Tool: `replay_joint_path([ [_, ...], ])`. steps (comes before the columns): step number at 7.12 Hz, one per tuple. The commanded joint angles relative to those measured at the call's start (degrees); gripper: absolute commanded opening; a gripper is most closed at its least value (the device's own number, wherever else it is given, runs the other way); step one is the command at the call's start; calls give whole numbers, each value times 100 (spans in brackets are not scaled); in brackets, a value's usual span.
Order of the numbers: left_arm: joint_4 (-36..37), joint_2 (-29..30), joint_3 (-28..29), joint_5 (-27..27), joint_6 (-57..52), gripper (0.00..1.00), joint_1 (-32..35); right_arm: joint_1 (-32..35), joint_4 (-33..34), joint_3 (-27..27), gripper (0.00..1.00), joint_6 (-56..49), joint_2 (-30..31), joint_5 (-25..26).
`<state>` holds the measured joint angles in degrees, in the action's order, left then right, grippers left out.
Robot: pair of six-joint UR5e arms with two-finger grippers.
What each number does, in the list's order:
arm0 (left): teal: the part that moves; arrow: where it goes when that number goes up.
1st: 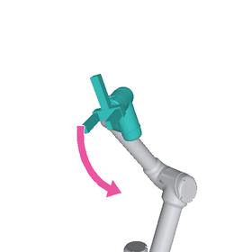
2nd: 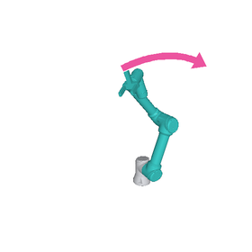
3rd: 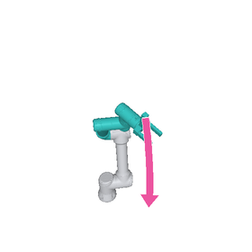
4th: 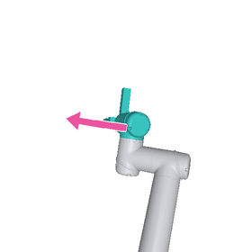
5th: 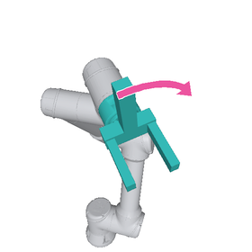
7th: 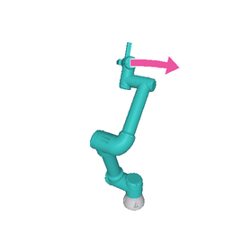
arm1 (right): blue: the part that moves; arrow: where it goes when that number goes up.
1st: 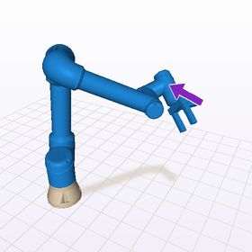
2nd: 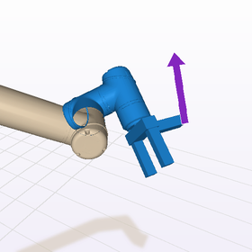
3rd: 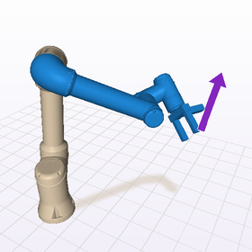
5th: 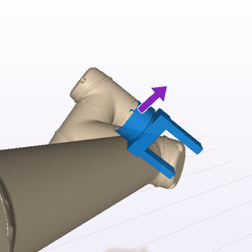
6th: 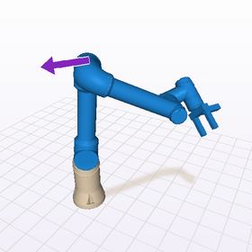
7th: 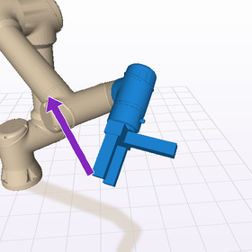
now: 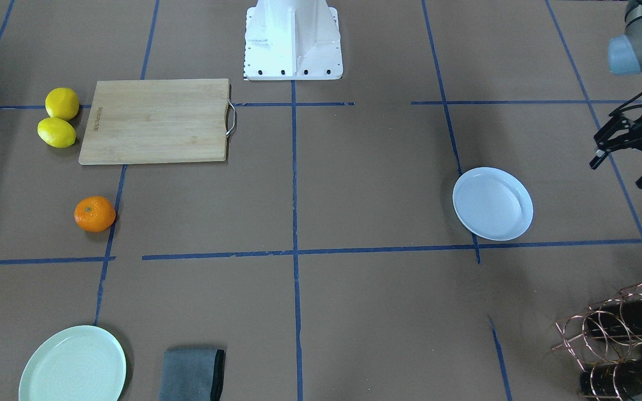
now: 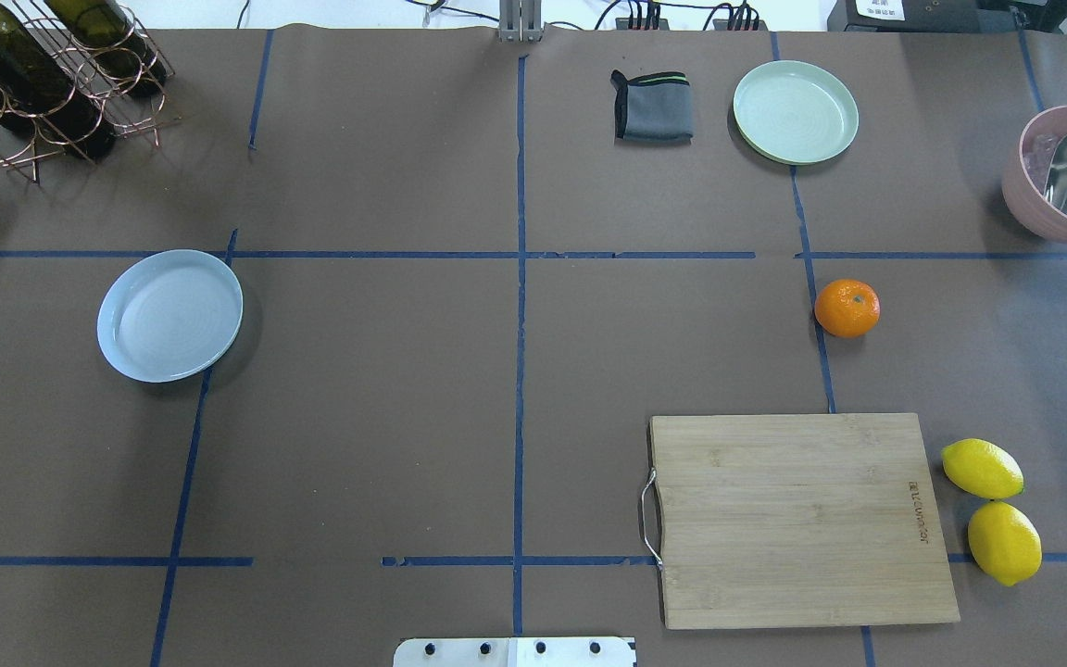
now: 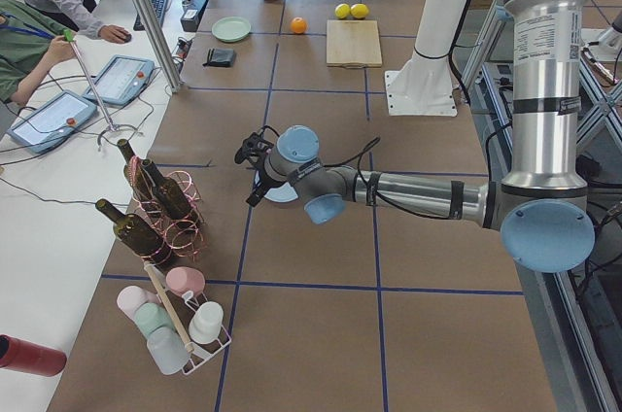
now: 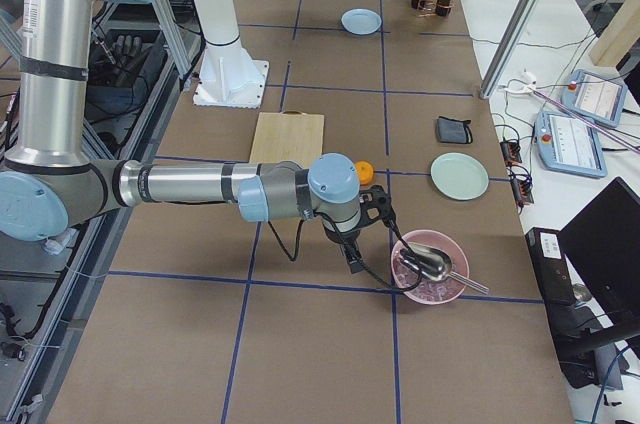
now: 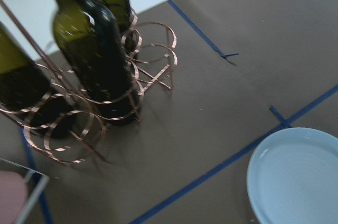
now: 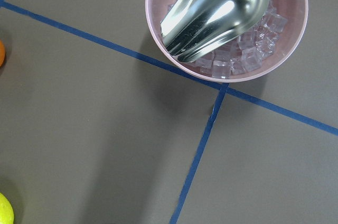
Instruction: Pick orange to plate
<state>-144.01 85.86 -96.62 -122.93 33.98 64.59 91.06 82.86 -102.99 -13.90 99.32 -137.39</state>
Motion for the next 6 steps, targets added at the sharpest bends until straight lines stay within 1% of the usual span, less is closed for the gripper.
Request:
replay_joint_path([
  [1,-65,-8,73,1074,2035,60,-1085,-1,-16,7,100,1,-1,2],
  [2,-170,1,221,1435,2469,53,-1367,-1,-24,7,100,1,-1,2],
  [3,-371,1,458,1612,2552,53,-1483,-1,-24,7,100,1,-1,2],
  [4,-390,18,556,1623,2552,53,-1528,-1,-24,7,100,1,-1,2],
  [6,-391,36,592,1727,2561,53,-1633,-1,-24,7,100,1,-1,2],
])
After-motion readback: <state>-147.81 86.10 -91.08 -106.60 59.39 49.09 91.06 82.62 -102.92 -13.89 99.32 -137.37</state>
